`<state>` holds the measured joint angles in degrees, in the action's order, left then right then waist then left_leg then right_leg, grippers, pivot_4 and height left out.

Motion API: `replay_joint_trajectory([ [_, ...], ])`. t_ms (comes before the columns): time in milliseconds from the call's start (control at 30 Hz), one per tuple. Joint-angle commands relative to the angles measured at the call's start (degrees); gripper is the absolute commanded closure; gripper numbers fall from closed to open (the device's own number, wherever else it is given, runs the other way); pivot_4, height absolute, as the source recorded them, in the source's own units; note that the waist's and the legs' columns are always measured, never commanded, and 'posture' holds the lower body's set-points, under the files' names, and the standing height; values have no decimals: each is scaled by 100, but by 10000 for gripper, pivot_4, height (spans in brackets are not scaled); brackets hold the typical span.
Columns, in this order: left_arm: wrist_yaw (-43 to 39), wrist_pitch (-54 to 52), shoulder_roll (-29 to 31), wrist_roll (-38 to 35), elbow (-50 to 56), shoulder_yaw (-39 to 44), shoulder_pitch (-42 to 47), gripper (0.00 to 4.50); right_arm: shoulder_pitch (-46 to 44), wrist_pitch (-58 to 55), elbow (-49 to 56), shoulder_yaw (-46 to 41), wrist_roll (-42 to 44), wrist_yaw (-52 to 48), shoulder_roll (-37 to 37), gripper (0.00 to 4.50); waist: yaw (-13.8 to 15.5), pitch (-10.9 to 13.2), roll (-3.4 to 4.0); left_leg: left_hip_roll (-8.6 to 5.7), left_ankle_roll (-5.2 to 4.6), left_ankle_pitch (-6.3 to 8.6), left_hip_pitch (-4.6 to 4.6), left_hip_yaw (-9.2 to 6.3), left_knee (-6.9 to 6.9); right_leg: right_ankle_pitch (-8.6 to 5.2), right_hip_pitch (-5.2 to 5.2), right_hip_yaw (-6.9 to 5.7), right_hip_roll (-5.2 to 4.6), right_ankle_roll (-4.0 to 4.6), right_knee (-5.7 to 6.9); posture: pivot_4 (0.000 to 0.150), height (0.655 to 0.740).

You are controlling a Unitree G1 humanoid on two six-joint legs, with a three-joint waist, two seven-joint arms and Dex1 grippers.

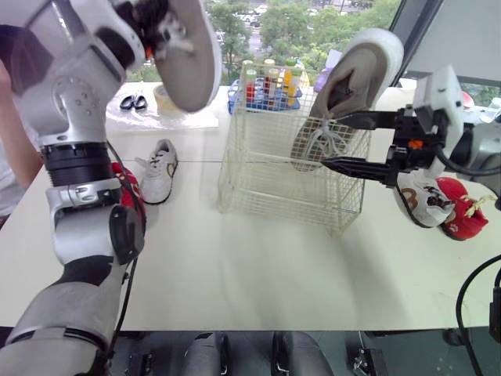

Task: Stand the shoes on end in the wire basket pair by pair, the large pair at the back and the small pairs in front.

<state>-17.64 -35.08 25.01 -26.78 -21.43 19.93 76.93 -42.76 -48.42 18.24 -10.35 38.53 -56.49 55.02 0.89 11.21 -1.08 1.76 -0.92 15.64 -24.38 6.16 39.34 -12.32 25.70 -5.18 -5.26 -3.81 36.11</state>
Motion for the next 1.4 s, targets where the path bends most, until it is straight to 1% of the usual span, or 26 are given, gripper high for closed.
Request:
replay_joint_trajectory([
  [33,-484,1556,-262,38,220,-112,506,40544,-109,153,81,-139,48,87,-9,0,8,0,0,0,0,0,0,2,3,0,-3,-2,0,0,0,1500,7400],
  [100,-539,2499,-577,292,-124,-254,579,40544,-105,187,99,-123,52,133,-36,0,8,0,0,-1,-1,1,0,6,12,1,-11,-5,0,-2,-2,1500,7400],
  [133,-517,3270,-818,530,-449,-369,595,40544,-95,186,132,-133,70,169,-53,0,7,0,0,-1,-5,3,3,7,18,1,-18,-6,1,-2,-3,1500,7400],
  [167,-511,3810,-974,693,-700,-437,609,40544,-89,183,155,-139,85,197,-64,0,10,-1,1,-1,-7,4,3,6,23,2,-22,-8,1,-3,-3,1500,7400],
  [267,-511,5323,-1449,1010,-1668,-549,705,40544,-66,150,232,-173,141,289,-82,0,1,-1,1,-1,-21,12,5,5,49,7,-35,-10,1,-11,-2,1500,7400],
  [333,-494,6442,-1756,1235,-2498,-629,796,40544,-24,107,315,-209,184,368,-70,0,-6,-1,1,0,-49,28,-1,5,66,10,-34,-10,2,-15,-2,1500,7400],
  [433,-351,7498,-2029,1430,-3550,-613,943,40544,37,20,450,-287,285,492,-41,0,-16,0,-1,0,-65,38,-4,1,70,13,-33,-6,0,-20,-5,1500,7400],
  [533,-173,8196,-2161,1653,-4317,-641,979,40544,118,-93,605,-401,417,633,0,0,-20,0,0,1,-71,41,-4,4,68,15,-26,-4,-3,-22,-5,1500,7400],
  [600,18,8478,-2201,1887,-4692,-723,945,40544,184,-173,725,-479,512,738,15,0,-16,0,0,2,-76,44,-5,4,66,15,-25,-5,-4,-23,-5,1500,7400],
  [667,146,8671,-2238,1994,-4903,-739,929,40544,218,-244,807,-515,569,836,29,0,-11,0,0,2,-83,48,-5,3,66,15,-25,-5,-6,-23,-5,1500,7400],
  [733,401,8776,-2245,2257,-5079,-864,906,40544,227,-351,910,-575,683,948,43,0,-8,0,0,1,-93,54,-6,3,68,15,-25,-5,-10,-24,-5,1500,7400],
  [900,766,8799,-2244,2634,-5252,-1007,882,40544,228,-521,1068,-640,877,1138,64,0,-6,-1,0,-4,-107,62,-6,2,72,18,-29,-6,-18,-29,-6,1500,7400],
  [1033,908,8751,-2250,2787,-5294,-1061,886,40544,277,-732,1105,-668,1084,1283,80,0,-6,-1,0,-5,-108,63,-5,2,72,19,-29,-6,-19,-30,-5,1500,7400],
  [1067,921,8745,-2247,2802,-5295,-1063,898,40544,349,-705,1087,-615,955,1332,129,0,-2,-1,-1,-4,-108,63,-5,2,72,19,-30,-6,-19,-30,-5,1500,7400],
  [1133,909,8777,-2234,2789,-5277,-1041,932,40544,394,-692,788,-488,493,1740,173,0,-3,-1,-1,-4,-108,63,-5,1,73,19,-31,-7,-20,-30,-5,1500,7400],
  [1200,818,8845,-2210,2703,-5237,-972,970,40544,263,-856,409,-531,191,2334,61,0,-7,-2,-1,-6,-110,64,-5,5,76,20,-31,-7,-23,-32,-5,1500,7400],
  [1400,638,9086,-2050,2498,-5121,-803,1082,40544,425,-1271,223,-565,-14,2891,-24,0,-19,-1,0,-6,-111,64,-6,7,70,21,-25,-7,-23,-33,-5,1500,7400],
])
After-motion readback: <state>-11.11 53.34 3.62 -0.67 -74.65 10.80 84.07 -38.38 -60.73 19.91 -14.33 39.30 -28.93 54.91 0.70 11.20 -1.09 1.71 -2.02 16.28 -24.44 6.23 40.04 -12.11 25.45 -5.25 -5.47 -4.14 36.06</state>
